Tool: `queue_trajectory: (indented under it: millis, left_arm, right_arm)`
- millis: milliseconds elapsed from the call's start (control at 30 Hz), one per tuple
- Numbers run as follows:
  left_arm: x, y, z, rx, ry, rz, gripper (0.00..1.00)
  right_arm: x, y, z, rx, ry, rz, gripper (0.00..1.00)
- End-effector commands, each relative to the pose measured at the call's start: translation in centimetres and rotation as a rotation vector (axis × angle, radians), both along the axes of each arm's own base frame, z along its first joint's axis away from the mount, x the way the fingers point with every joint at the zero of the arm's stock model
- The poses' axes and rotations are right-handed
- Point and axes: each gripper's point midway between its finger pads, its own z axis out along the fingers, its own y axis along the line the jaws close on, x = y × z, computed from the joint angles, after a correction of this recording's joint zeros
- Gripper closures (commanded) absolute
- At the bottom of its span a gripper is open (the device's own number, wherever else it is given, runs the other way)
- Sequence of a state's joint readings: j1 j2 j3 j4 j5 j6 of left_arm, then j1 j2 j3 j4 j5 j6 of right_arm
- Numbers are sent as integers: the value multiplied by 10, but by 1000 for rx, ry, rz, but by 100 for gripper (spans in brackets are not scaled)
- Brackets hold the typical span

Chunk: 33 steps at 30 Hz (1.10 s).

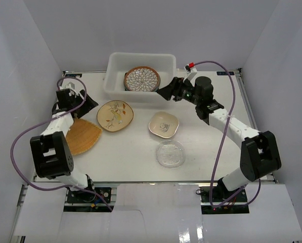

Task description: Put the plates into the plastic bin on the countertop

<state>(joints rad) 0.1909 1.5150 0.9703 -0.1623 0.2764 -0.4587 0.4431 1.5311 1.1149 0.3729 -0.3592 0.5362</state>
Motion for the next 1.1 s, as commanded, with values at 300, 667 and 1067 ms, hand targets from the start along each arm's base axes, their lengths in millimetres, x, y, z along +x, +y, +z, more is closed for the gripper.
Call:
queue_trajectory:
  millis: [300,667,1067]
  left_arm:
    - [35,-28,-51,-152,114,-345,21]
    - [10,-43,-95,-253,211,-365,48]
    - [-16,-58,-98,-279,239,-353,100]
  right_arm:
    - [-45,-8,-21,-37,-39,89,27]
    - [-44,-17,-35,-73,-15,36,28]
    - [-54,-30,-25,-79,-22,13,29]
